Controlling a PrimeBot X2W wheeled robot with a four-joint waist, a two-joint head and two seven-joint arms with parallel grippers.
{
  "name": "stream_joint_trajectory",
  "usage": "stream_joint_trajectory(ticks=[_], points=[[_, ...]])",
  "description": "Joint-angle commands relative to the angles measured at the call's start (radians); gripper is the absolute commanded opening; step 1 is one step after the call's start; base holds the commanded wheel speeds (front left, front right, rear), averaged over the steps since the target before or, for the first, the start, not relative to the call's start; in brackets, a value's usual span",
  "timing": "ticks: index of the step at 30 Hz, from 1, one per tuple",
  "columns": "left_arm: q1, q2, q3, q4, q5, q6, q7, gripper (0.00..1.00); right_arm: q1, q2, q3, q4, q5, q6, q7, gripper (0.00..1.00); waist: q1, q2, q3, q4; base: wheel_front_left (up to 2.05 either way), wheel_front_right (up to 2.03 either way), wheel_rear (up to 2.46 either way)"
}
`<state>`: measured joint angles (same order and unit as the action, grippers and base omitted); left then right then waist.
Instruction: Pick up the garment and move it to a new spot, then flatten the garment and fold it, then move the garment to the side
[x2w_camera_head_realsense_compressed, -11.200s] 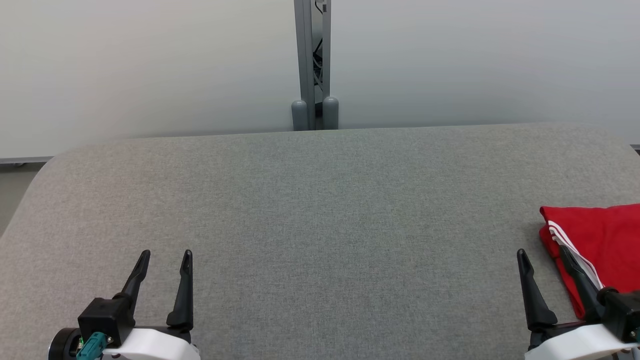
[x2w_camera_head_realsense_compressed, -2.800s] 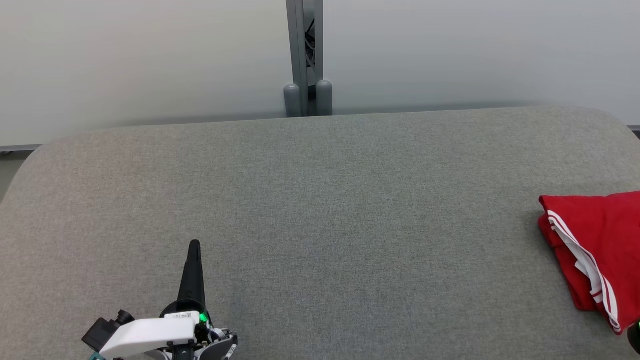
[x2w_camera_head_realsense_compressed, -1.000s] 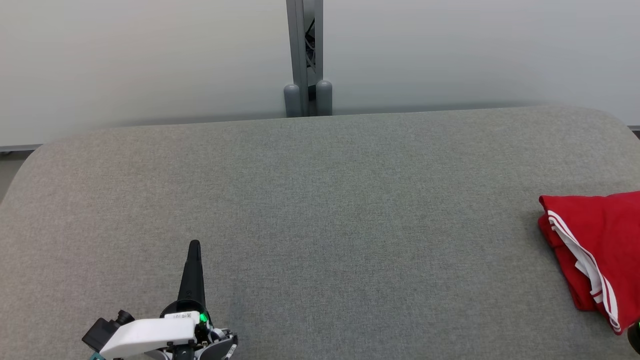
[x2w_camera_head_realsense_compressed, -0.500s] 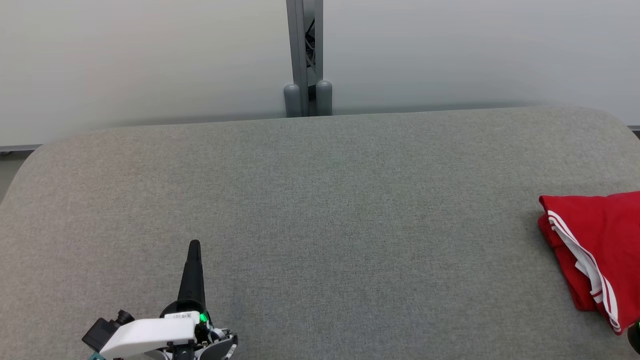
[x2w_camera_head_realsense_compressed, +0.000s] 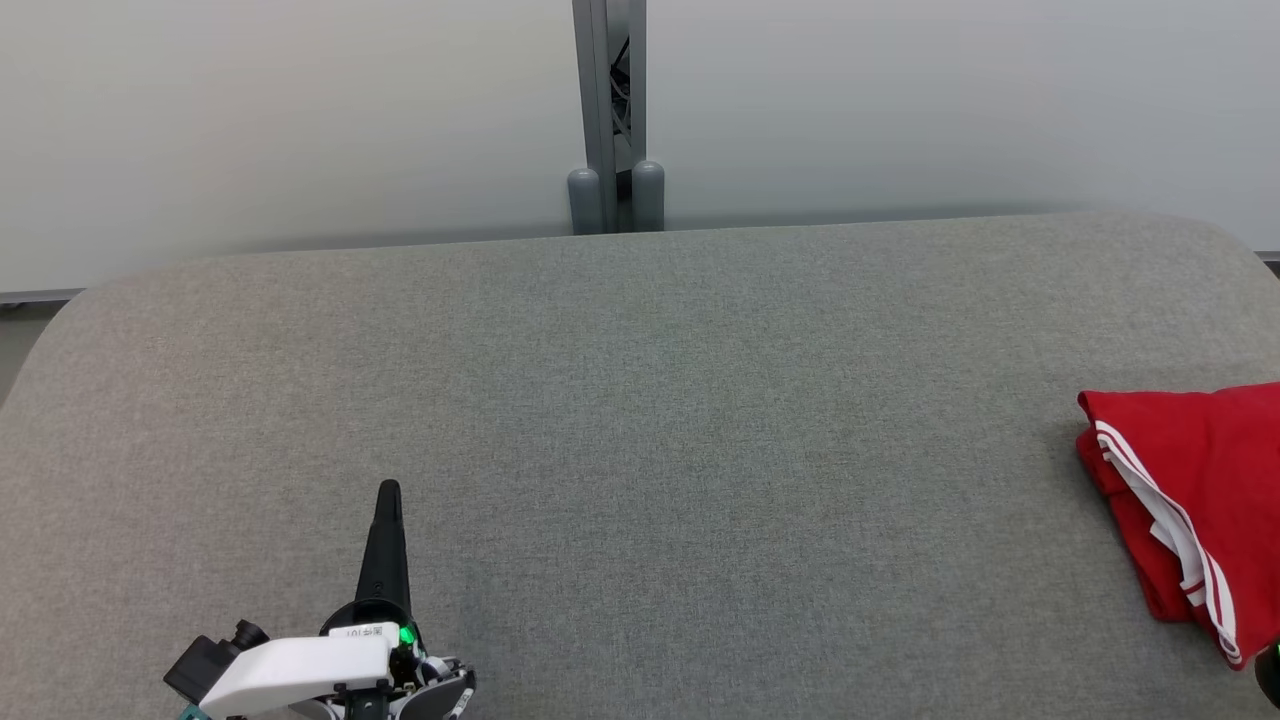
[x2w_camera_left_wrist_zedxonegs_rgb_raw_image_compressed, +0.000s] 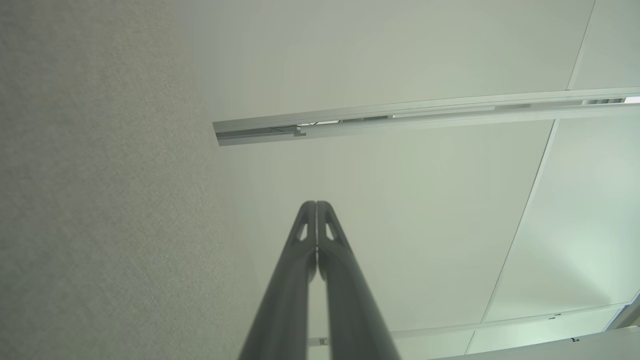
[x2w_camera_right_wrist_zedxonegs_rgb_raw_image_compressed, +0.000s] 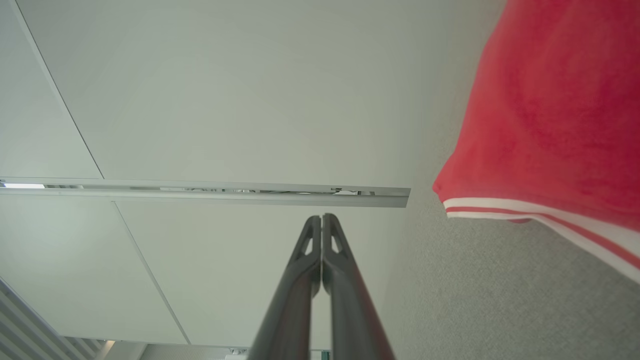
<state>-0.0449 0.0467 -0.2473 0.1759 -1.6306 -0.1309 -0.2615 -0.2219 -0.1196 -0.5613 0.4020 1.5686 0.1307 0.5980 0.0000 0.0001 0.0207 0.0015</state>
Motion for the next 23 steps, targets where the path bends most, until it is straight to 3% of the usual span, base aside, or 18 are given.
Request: stream_joint_trajectory(ticks=[1,23], points=[[-0.014,0.003,0.004,0.001,-0.008,-0.005,-0.002,0.00,-0.008,-0.006,-0.001,0.000,0.005,0.000,0.003,0.00,0.0000,-0.0001,0.000,0.000,0.00,0.00,0.00],[-0.014,0.003,0.004,0.001,-0.008,-0.005,-0.002,0.00,-0.008,-0.006,-0.001,0.000,0.005,0.000,0.003,0.00,0.0000,-0.0001,0.000,0.000,0.00,0.00,0.00]])
